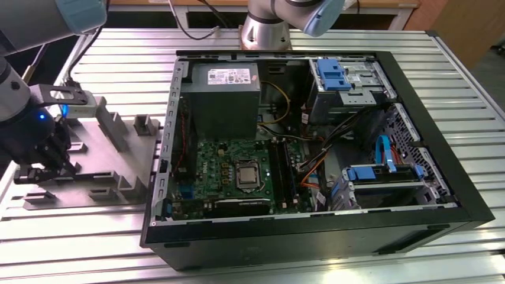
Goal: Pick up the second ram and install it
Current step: 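Pick up the second ram and move it above second insertion slot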
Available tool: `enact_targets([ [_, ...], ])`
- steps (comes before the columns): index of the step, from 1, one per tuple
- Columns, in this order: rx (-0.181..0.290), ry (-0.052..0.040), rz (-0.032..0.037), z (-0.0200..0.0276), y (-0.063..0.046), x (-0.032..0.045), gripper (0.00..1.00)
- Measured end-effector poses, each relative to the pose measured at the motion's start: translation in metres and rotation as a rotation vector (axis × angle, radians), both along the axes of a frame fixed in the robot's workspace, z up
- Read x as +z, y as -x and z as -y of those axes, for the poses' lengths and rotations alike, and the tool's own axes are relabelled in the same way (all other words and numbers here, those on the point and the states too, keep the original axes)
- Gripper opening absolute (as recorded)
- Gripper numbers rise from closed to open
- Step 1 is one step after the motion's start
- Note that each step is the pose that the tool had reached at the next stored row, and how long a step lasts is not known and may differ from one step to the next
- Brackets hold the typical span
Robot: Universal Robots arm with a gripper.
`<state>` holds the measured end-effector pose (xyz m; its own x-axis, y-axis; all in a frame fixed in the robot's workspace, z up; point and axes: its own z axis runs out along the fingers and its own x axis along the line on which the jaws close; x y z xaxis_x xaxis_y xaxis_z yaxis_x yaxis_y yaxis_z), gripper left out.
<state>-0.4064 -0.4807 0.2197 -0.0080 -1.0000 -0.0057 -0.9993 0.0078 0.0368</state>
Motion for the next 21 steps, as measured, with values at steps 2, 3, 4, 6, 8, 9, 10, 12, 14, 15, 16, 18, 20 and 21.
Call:
enact_targets([
  [2, 0.000, -0.0001, 0.0002, -0.0009, 0.0002, -0.0006, 0.10],
  [3, 0.000, 0.0000, 0.0001, -0.0011, 0.0005, -0.0008, 0.10],
  [4, 0.000, -0.0001, 0.0001, -0.0011, 0.0006, -0.0011, 0.10],
  [6, 0.000, -0.0001, 0.0001, -0.0012, 0.0014, -0.0019, 0.10],
  [8, 0.000, -0.0001, 0.0001, -0.0014, 0.0018, -0.0026, 0.10],
  [9, 0.000, -0.0006, 0.0000, -0.0019, 0.0021, -0.0029, 0.10],
  [10, 0.000, -0.0010, 0.0001, -0.0025, 0.0025, -0.0033, 0.10],
  [12, 0.000, -0.0010, 0.0001, -0.0029, 0.0030, -0.0036, 0.10],
  [14, 0.000, -0.0010, 0.0000, -0.0029, 0.0030, -0.0036, 0.10],
  [15, 0.000, -0.0011, 0.0001, -0.0029, 0.0030, -0.0036, 0.10],
  [16, 0.000, -0.0011, 0.0001, -0.0029, 0.0030, -0.0036, 0.10],
  [18, 0.000, -0.0011, 0.0001, -0.0029, 0.0031, -0.0037, 0.16],
  [20, 0.000, -0.0011, 0.0001, -0.0029, 0.0032, -0.0036, 0.23],
  [21, 0.000, -0.0011, 0.0001, -0.0029, 0.0032, -0.0037, 0.29],
])
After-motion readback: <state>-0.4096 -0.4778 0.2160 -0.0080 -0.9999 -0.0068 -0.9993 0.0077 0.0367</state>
